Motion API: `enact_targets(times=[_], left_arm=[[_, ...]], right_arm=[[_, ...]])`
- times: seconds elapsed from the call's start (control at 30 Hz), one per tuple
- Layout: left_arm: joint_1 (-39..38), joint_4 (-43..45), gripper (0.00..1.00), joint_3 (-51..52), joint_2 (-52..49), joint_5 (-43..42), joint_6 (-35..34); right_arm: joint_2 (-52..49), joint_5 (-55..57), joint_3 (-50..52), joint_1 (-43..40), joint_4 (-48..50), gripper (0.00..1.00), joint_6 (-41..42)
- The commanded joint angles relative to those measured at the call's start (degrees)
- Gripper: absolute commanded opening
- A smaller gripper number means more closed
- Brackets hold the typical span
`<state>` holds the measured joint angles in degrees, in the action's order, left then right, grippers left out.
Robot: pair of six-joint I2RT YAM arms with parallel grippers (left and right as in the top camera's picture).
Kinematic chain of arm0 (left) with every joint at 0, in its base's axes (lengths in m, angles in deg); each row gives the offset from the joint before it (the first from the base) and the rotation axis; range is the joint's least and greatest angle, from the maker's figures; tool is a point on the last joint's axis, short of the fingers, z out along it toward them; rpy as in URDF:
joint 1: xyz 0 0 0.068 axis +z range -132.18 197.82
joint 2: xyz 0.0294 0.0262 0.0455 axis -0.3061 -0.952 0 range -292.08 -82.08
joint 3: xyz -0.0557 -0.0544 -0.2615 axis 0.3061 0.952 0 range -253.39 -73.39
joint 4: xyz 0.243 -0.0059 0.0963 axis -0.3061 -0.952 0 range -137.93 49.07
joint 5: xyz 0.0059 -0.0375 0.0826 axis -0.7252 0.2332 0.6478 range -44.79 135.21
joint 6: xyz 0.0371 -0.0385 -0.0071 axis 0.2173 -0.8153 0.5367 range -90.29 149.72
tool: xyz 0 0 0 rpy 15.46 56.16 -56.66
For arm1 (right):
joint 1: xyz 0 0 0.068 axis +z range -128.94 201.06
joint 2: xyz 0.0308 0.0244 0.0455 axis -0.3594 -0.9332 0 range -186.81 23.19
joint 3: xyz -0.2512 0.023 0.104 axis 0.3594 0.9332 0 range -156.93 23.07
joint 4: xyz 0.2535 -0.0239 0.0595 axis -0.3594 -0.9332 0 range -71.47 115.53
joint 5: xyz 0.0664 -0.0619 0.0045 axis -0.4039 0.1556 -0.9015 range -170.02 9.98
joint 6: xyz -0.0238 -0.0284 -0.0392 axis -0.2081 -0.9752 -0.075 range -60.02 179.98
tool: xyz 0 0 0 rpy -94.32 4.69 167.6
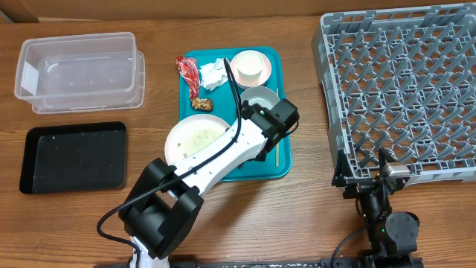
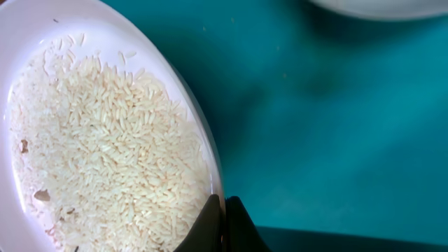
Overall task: Sort waste into correct bins and load items into the dishwasher
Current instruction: 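Grasp the rim of the white rice plate with the left gripper, then lift the plate and carry it left over the black tray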
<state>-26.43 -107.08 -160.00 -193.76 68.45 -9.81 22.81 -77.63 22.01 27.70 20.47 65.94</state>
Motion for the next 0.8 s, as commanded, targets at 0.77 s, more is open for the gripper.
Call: enact_targets(times=[0.77], left_arm=[[13.4,-15.3,0.04,-12.0,0.2,4.4,-3.3]], right_arm=[[0.2,0.5,0.6,0.2,0.4,1.00,-0.4]])
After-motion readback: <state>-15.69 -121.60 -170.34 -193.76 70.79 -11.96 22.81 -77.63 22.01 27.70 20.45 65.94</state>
